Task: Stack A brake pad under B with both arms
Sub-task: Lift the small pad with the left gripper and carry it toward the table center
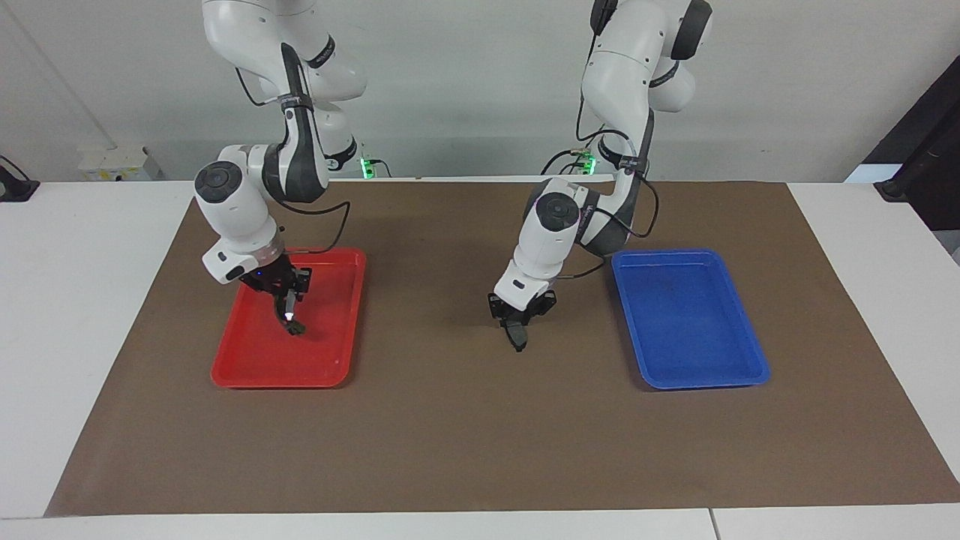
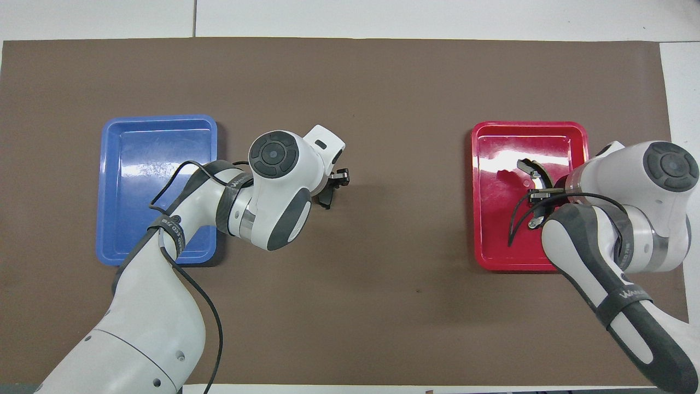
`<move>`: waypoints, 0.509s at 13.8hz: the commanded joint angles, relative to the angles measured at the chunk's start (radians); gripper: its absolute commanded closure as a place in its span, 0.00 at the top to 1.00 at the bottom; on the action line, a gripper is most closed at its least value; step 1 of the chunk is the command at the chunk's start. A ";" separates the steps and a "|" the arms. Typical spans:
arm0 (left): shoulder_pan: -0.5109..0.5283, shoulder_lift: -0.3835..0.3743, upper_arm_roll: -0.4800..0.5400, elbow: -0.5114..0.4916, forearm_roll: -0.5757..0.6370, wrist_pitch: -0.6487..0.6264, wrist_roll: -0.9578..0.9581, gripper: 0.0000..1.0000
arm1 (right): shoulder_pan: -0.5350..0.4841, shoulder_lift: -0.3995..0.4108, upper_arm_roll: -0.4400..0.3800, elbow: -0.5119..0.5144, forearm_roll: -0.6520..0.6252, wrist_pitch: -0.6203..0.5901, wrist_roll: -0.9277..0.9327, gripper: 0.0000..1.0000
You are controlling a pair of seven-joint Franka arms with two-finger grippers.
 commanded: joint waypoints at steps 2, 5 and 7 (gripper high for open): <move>0.030 -0.075 0.014 -0.039 -0.014 -0.013 0.006 0.98 | 0.003 -0.019 0.028 0.040 0.015 -0.063 0.006 0.00; 0.114 -0.227 0.017 -0.155 -0.013 -0.044 0.071 0.99 | 0.076 0.024 0.035 0.195 0.014 -0.193 0.011 0.00; 0.194 -0.286 0.019 -0.157 -0.013 -0.181 0.144 0.99 | 0.135 0.048 0.037 0.258 0.014 -0.213 0.023 0.00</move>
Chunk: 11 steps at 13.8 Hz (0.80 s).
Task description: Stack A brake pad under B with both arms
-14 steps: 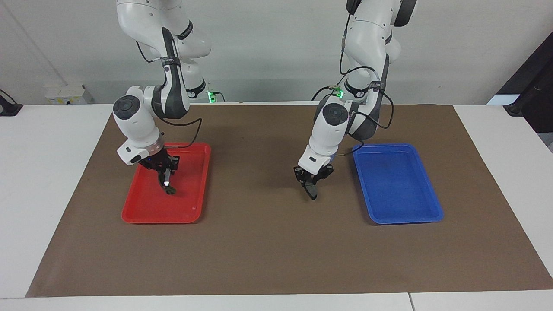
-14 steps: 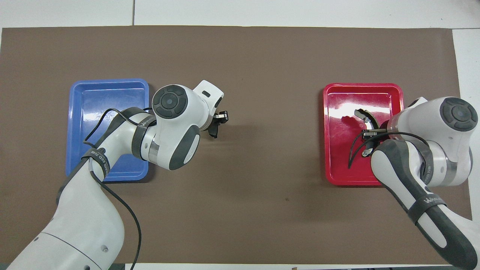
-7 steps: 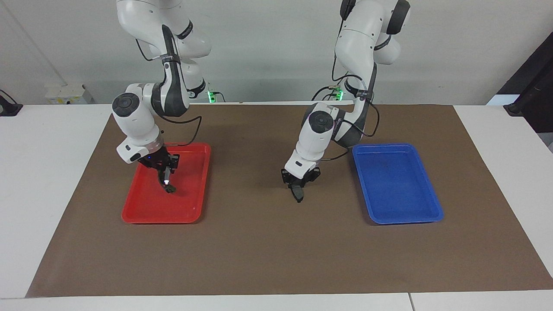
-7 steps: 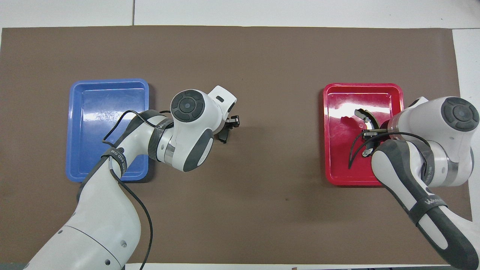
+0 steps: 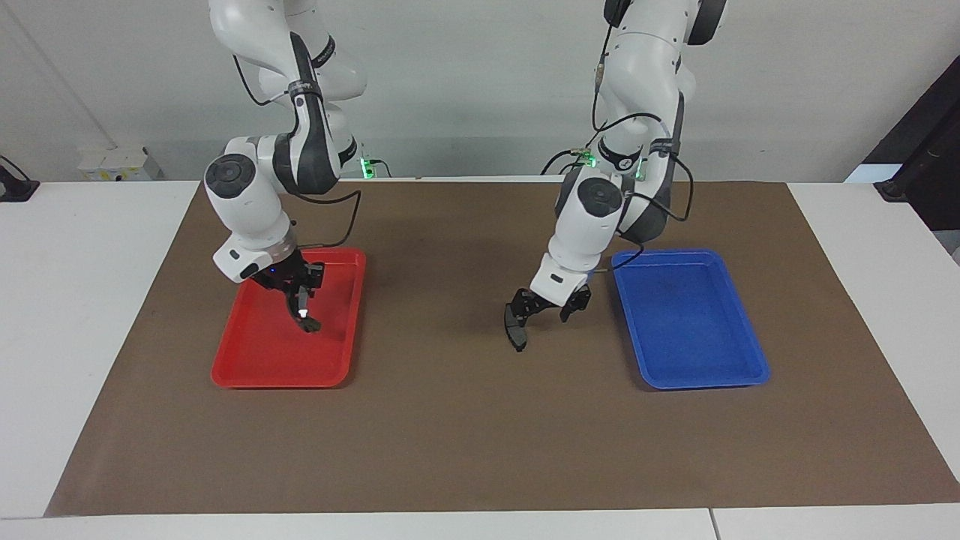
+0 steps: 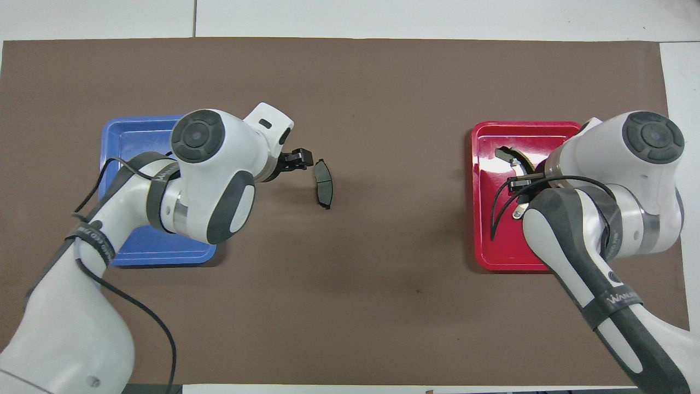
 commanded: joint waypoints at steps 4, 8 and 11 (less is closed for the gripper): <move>0.236 -0.239 0.000 -0.073 -0.009 -0.327 0.270 0.99 | 0.217 0.097 0.004 0.172 0.014 -0.036 0.223 0.00; 0.338 -0.341 0.001 -0.059 -0.009 -0.441 0.338 0.99 | 0.350 0.275 0.006 0.413 0.017 -0.111 0.426 0.00; 0.398 -0.341 0.001 0.060 0.009 -0.554 0.365 0.99 | 0.390 0.388 0.011 0.526 0.093 -0.102 0.493 0.00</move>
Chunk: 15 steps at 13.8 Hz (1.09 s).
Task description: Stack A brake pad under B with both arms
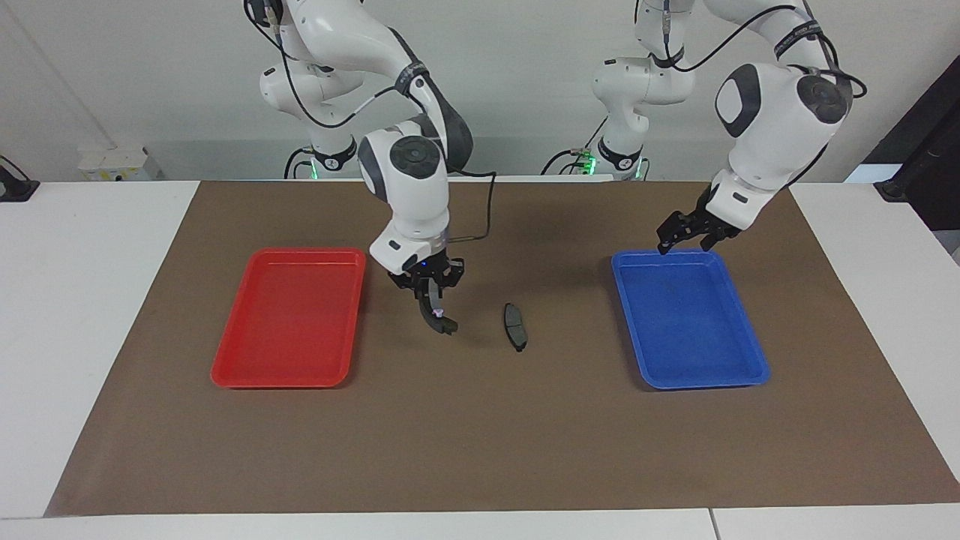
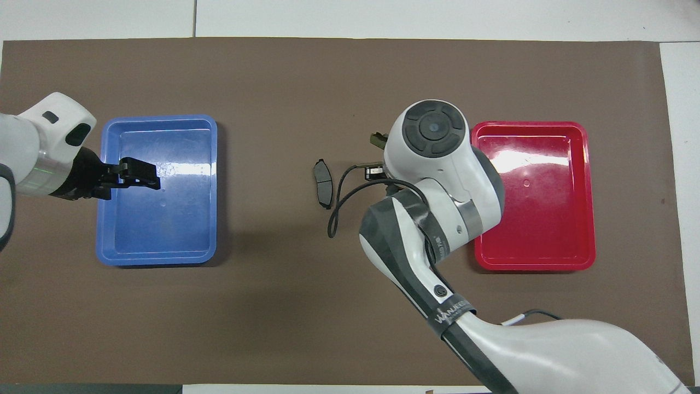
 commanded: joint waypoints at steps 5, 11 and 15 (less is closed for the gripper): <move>0.114 0.051 -0.007 0.308 0.106 -0.304 0.178 0.99 | 0.079 0.162 0.003 0.135 0.067 0.070 0.083 0.00; 0.122 0.088 -0.009 0.384 0.106 -0.426 0.195 0.99 | 0.112 0.228 0.003 0.155 0.059 0.165 0.093 0.00; 0.119 0.057 -0.010 0.334 0.106 -0.403 0.191 0.99 | 0.125 0.275 0.003 0.169 0.053 0.196 0.093 0.00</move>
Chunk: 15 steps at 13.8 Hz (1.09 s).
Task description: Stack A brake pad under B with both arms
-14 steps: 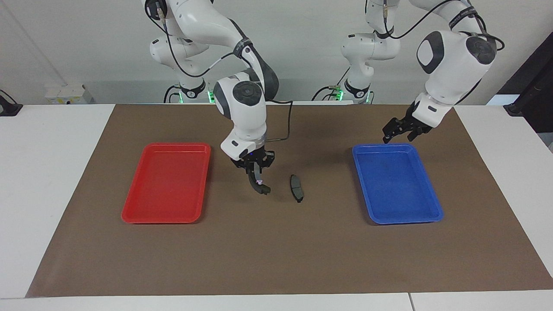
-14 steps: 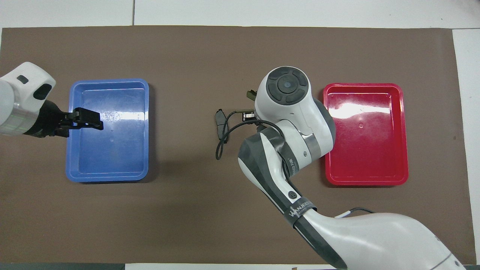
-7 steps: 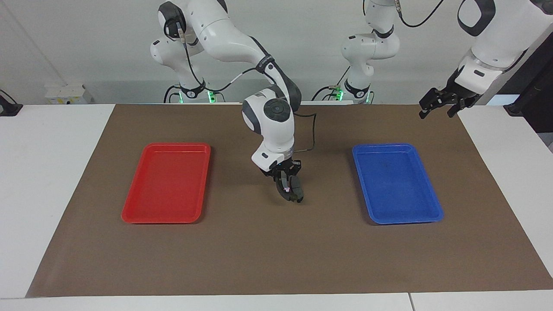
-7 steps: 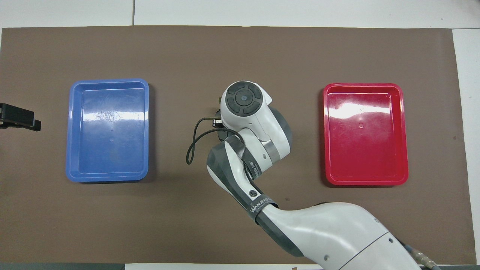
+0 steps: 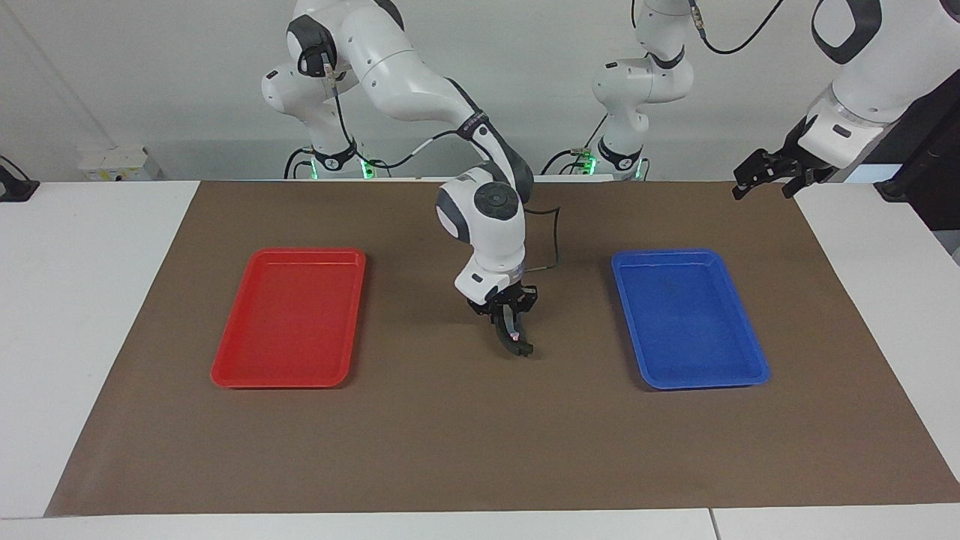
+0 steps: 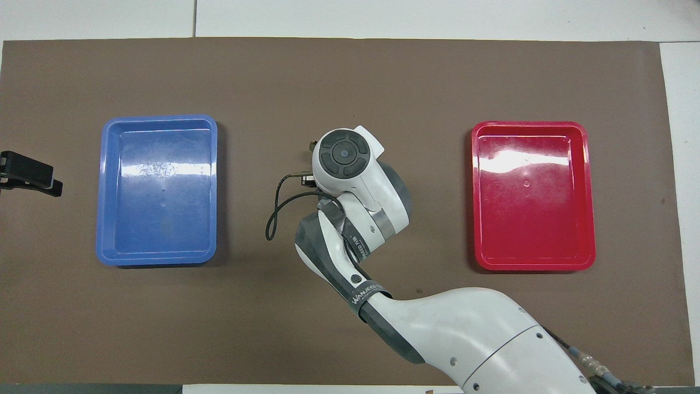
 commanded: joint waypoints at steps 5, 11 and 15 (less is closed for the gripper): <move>-0.003 -0.021 -0.012 -0.027 0.049 0.026 0.048 1.00 | 0.006 0.072 0.002 0.088 0.000 -0.005 0.009 0.00; -0.005 -0.020 -0.012 -0.036 0.043 0.103 0.042 1.00 | -0.012 0.046 -0.001 0.091 0.000 -0.052 0.006 0.00; -0.003 -0.021 -0.007 -0.036 0.043 0.095 0.039 1.00 | -0.002 0.043 0.001 0.085 -0.010 -0.057 -0.004 0.00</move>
